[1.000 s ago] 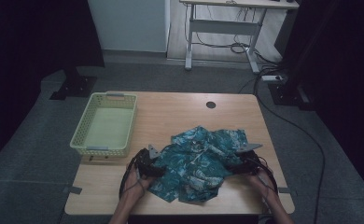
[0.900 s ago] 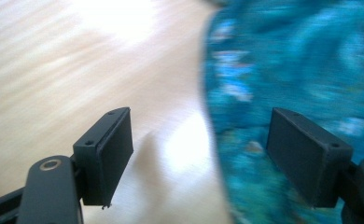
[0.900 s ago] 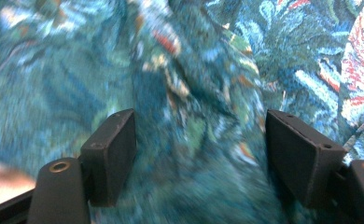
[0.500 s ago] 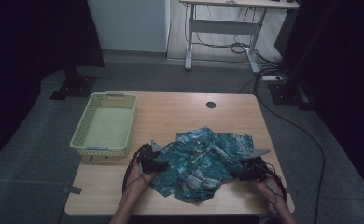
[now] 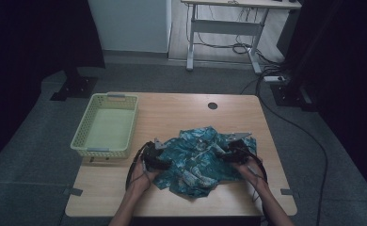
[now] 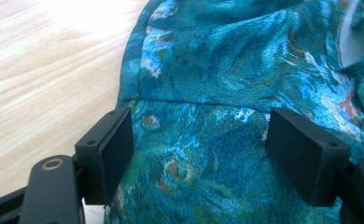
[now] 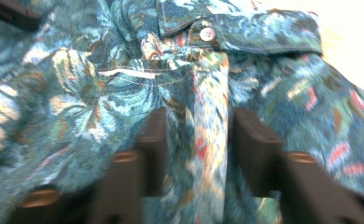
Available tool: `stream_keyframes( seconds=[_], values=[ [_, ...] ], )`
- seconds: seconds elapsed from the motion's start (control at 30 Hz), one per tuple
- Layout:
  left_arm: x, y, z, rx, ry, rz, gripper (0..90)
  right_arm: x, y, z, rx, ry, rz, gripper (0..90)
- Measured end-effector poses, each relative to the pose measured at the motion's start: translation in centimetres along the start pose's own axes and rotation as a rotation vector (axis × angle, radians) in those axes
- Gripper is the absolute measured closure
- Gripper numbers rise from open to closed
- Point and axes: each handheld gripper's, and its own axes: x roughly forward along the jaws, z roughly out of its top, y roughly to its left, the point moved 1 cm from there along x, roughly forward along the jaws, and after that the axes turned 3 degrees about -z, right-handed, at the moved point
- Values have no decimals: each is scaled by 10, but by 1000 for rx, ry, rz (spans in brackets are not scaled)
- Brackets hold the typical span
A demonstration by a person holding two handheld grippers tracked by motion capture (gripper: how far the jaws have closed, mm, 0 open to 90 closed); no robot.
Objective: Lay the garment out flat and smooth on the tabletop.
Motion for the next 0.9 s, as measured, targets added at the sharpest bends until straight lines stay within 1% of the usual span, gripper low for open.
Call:
stream_keyframes(
  seconds=[0.07,0.13,0.2,0.27,0.4,0.47,0.53,0.67,0.73,0.77,0.83,0.87,0.9],
  values=[
    [1,6,2,-8,1,3,231,1,4,2,-22,0,-7,776],
    [2,10,3,-11,8,7,231,-7,10,0,-39,-24,13,830],
    [3,13,5,-16,8,10,231,-21,17,-5,-61,-53,24,839],
    [3,15,5,-24,10,18,231,-37,22,-13,-83,-72,42,841],
    [5,16,8,-33,15,28,231,-72,30,-37,-97,-109,88,841],
    [6,17,10,-40,19,33,230,-87,30,-50,-106,-116,68,843],
    [7,19,11,-47,22,38,231,-103,27,-63,-94,-127,59,848],
    [8,23,14,-63,29,49,230,-128,18,-87,-59,-144,43,850],
    [9,24,15,-70,34,53,230,-136,13,-98,-42,-147,79,840],
    [9,25,16,-74,40,56,230,-138,11,-102,-33,-130,96,814],
    [8,24,18,-82,69,68,231,-141,7,-107,-19,-101,60,737],
    [6,21,20,-77,72,84,231,-141,4,-109,6,-96,48,672],
    [2,18,21,-68,57,84,230,-142,0,-109,40,-95,32,606]
  ],
)
